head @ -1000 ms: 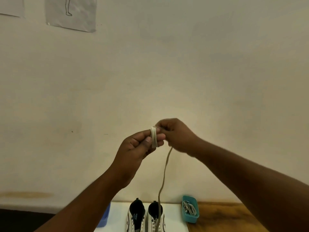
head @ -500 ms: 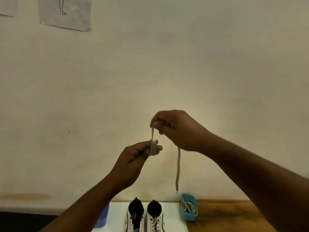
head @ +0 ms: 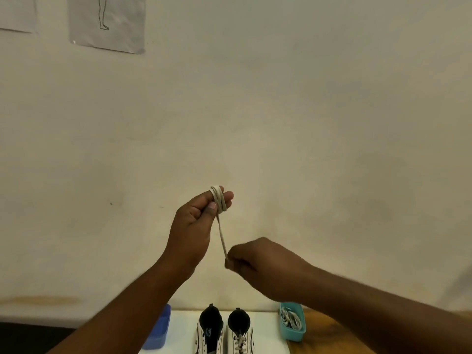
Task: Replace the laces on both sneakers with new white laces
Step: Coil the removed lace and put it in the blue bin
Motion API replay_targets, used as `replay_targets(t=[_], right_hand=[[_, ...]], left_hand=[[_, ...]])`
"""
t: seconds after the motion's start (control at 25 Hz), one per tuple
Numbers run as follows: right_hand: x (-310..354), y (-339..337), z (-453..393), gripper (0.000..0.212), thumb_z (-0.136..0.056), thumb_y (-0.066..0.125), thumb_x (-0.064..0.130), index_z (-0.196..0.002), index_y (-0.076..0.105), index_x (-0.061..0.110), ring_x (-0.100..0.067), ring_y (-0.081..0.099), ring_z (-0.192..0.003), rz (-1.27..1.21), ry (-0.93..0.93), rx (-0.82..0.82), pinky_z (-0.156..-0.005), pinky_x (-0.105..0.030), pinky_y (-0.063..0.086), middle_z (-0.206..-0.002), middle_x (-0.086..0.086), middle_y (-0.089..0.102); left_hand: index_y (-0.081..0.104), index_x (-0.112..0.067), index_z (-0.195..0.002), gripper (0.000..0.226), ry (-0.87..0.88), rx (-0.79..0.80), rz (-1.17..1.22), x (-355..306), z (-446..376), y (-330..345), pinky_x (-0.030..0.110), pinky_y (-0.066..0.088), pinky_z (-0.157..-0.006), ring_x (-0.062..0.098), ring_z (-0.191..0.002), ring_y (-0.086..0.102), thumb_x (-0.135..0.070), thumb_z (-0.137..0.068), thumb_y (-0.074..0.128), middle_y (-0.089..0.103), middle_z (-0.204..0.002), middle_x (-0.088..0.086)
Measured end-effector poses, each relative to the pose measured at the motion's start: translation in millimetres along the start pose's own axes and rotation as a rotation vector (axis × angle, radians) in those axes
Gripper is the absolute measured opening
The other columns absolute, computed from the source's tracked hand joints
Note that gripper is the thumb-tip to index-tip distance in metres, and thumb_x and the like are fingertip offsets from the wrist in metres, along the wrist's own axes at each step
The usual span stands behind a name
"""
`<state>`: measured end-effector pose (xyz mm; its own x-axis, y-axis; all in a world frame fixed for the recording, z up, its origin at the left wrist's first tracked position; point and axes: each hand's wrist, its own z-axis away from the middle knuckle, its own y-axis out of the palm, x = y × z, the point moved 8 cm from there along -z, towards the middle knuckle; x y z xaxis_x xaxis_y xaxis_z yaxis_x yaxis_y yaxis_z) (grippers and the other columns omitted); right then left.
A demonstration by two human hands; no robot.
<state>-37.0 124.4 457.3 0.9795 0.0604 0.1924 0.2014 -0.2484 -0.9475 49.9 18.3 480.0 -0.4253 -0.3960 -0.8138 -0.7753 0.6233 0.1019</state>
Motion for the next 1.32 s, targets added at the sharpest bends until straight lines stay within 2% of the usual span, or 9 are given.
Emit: replay_targets(t=[0.12, 0.28, 0.44, 0.6, 0.8, 1.0, 1.16, 1.24, 1.32], right_hand=[[25.5, -43.8, 6.6, 0.019, -0.106, 0.052, 0.035, -0.098, 0.068, 0.027, -0.007, 0.058, -0.066, 0.026, -0.05, -0.097, -0.064, -0.028, 0.051, -0.076, 0.01, 0.063], [10.8, -124.6, -16.4, 0.014, -0.104, 0.059, 0.026, -0.099, 0.071, 0.026, -0.005, 0.064, -0.078, 0.017, -0.015, -0.341, -0.07, -0.025, 0.052, -0.085, 0.012, 0.068], [-19.7, -105.7, -52.1, 0.011, -0.099, 0.066, 0.023, -0.092, 0.074, 0.024, -0.004, 0.067, -0.082, -0.165, -0.027, -0.269, -0.074, -0.023, 0.054, -0.086, 0.01, 0.072], [-39.0, -55.7, -40.5, 0.02, -0.101, 0.062, 0.027, -0.083, 0.071, 0.022, -0.008, 0.059, -0.069, -0.159, 0.049, -0.227, -0.063, -0.03, 0.049, -0.076, 0.006, 0.065], [11.6, -22.0, 1.8, 0.023, -0.106, 0.051, 0.038, -0.089, 0.063, 0.029, -0.008, 0.054, -0.068, 0.087, -0.088, -0.108, -0.063, -0.03, 0.048, -0.074, 0.012, 0.057], [33.6, -89.1, -13.3, 0.014, -0.103, 0.057, 0.03, -0.093, 0.067, 0.03, -0.005, 0.06, -0.074, 0.18, -0.107, -0.234, -0.067, -0.03, 0.053, -0.082, 0.012, 0.064], [4.3, -108.5, -32.5, 0.009, -0.097, 0.07, 0.022, -0.095, 0.078, 0.02, -0.001, 0.067, -0.077, -0.151, -0.023, -0.22, -0.066, -0.013, 0.049, -0.082, 0.011, 0.073], [-13.9, -99.8, -35.7, 0.011, -0.098, 0.071, 0.024, -0.097, 0.08, 0.017, -0.007, 0.068, -0.079, -0.378, 0.059, -0.192, -0.072, -0.02, 0.053, -0.086, 0.002, 0.077], [-27.4, -80.5, -32.8, 0.018, -0.101, 0.066, 0.025, -0.104, 0.078, 0.012, -0.019, 0.067, -0.087, -0.646, 0.136, -0.122, -0.087, -0.036, 0.059, -0.099, -0.014, 0.076]], left_hand=[[0.064, -0.027, -0.127, 0.038, 0.032, 0.027, -0.148, 5.5, 3.4, 0.9, 0.031, 0.046, -0.11, 0.004, -0.117, 0.065, -0.004, -0.106, 0.043, 0.074, -0.119, -0.012], [0.065, -0.018, -0.129, 0.035, 0.002, 0.159, -0.126, 15.9, 19.7, 17.5, 0.033, 0.048, -0.108, 0.011, -0.116, 0.068, -0.004, -0.106, 0.043, 0.075, -0.117, -0.005], [0.064, -0.018, -0.126, 0.038, -0.093, 0.274, 0.037, 5.4, 29.7, 36.8, 0.034, 0.05, -0.105, 0.018, -0.114, 0.069, -0.001, -0.106, 0.037, 0.076, -0.115, 0.002], [0.064, -0.017, -0.127, 0.039, -0.098, 0.095, 0.194, -7.0, 19.8, 18.2, 0.036, 0.049, -0.105, 0.017, -0.116, 0.068, -0.001, -0.107, 0.034, 0.075, -0.117, 0.002], [0.064, -0.026, -0.125, 0.039, -0.038, 0.001, -0.017, -3.8, 16.2, 3.2, 0.032, 0.047, -0.107, 0.005, -0.114, 0.067, -0.003, -0.107, 0.039, 0.075, -0.116, -0.012], [0.071, -0.023, -0.121, 0.037, 0.01, 0.144, -0.082, -4.1, 29.4, 25.2, 0.03, 0.051, -0.103, 0.01, -0.114, 0.068, -0.002, -0.105, 0.044, 0.075, -0.114, -0.007], [0.069, -0.021, -0.119, 0.035, -0.125, 0.186, 0.067, -0.5, 32.2, 33.7, 0.035, 0.052, -0.1, 0.018, -0.109, 0.071, -0.01, -0.108, 0.038, 0.077, -0.109, 0.002], [0.069, -0.018, -0.117, 0.035, -0.201, 0.192, 0.145, 1.5, 32.6, 32.9, 0.037, 0.052, -0.099, 0.021, -0.106, 0.071, -0.013, -0.109, 0.036, 0.077, -0.105, 0.006], [0.072, -0.015, -0.113, 0.034, -0.261, 0.201, 0.23, 4.7, 34.2, 33.8, 0.038, 0.052, -0.098, 0.02, -0.098, 0.071, -0.015, -0.108, 0.038, 0.075, -0.099, 0.008]])
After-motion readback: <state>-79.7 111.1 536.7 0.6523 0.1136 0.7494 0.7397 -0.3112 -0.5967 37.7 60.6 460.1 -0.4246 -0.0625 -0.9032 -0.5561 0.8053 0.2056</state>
